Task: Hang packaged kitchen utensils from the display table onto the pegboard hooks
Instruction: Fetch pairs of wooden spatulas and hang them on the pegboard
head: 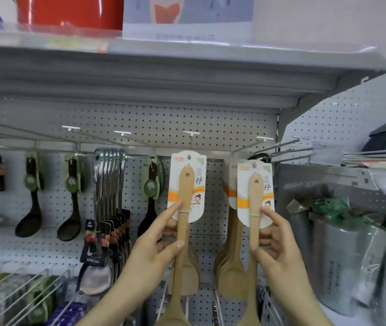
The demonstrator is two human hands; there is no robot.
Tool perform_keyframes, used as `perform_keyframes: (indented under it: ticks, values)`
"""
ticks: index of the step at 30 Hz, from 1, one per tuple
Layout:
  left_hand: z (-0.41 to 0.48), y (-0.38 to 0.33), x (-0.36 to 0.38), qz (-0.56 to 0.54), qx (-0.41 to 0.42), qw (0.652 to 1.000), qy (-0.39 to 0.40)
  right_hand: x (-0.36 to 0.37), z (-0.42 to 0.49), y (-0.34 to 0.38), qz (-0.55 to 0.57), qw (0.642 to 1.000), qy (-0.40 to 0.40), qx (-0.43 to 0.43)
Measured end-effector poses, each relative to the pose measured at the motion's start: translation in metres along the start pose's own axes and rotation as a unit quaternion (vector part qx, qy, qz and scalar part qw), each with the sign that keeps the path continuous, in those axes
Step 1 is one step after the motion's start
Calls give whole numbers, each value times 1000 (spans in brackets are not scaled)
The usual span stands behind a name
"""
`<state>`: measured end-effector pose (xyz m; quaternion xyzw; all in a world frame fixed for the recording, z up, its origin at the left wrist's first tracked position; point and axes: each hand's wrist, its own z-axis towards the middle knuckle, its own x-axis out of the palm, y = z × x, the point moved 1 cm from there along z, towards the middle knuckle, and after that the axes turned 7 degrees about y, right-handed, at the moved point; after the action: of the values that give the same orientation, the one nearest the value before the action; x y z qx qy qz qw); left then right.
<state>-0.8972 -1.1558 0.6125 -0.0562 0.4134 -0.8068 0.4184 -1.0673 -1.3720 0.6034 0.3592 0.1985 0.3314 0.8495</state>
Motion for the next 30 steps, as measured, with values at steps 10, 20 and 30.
perform_keyframes:
  ticks: [10, 20, 30]
  values:
    - [11, 8, -2, 2, 2, 1000, -4, 5, 8, -12, -7, 1000, -8, 3]
    - [33, 34, -1, 14, 2, 1000, 5, 5, 27, -34, -31, 999, 3, -18]
    - [71, 71, -4, 54, -1, 999, -1, 14, 64, -57, -92, 996, 18, -5]
